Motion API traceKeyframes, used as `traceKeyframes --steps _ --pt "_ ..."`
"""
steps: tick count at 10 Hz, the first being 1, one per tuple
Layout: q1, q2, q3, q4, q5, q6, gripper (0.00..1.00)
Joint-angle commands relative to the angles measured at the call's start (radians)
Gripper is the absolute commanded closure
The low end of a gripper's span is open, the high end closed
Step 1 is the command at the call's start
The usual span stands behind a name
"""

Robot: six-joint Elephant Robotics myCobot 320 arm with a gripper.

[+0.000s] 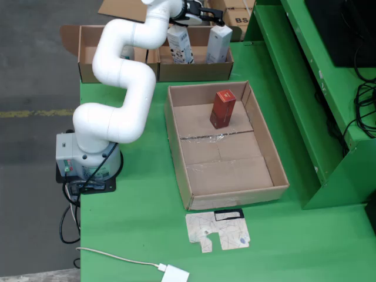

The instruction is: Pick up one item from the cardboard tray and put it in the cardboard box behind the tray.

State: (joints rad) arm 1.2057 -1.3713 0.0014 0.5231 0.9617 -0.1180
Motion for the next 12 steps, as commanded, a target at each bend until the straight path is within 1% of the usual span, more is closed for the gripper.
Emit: traceKeyframes --steps 1,3,4,6,9,10,12 --pt "-0.009 0.009 -0.001 -0.011 -0.009 -0.001 0.00" --pt "-0.010 0.014 -0.001 -0.011 -0.009 0.001 0.00" --pt "-0.001 0.035 -0.001 -0.011 -0.009 -0.142 0.00" --pt "0.005 0.051 -0.001 -0.011 -0.009 -0.158 0.00" --pt "0.001 0.120 -0.001 -0.011 -0.009 -0.273 0.00" --pt "0.000 0.120 -0.001 -0.011 -0.009 -0.299 0.00" --pt "-0.022 0.169 -0.001 -0.011 -0.009 -0.358 0.00"
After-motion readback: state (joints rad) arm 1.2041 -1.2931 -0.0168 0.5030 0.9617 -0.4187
